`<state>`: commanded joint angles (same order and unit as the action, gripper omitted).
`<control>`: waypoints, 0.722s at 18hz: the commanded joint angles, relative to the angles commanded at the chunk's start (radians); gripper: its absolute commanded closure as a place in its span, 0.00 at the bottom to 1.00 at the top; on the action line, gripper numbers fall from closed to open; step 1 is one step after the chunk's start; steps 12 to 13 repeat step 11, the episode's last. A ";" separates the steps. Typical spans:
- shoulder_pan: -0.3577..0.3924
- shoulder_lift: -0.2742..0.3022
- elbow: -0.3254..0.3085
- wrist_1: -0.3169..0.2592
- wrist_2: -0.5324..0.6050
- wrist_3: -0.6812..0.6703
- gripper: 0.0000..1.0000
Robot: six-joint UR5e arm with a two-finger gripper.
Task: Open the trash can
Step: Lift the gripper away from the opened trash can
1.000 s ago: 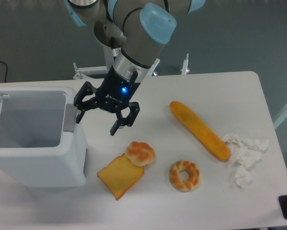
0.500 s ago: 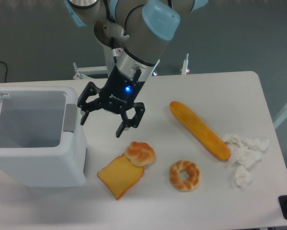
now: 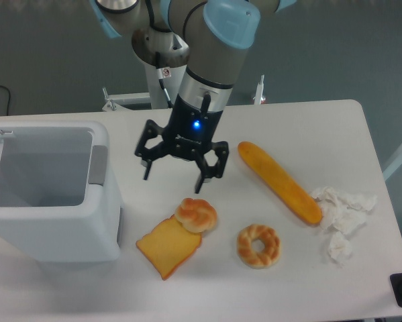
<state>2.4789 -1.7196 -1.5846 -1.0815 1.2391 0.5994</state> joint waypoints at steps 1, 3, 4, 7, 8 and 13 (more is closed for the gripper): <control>0.000 0.002 0.000 0.000 0.028 0.029 0.00; -0.002 0.003 0.000 0.000 0.059 0.068 0.00; -0.002 0.003 0.002 0.002 0.066 0.086 0.00; -0.002 0.008 0.005 0.002 0.094 0.143 0.00; -0.002 0.008 0.009 0.000 0.136 0.167 0.00; -0.005 0.006 0.020 0.002 0.221 0.250 0.00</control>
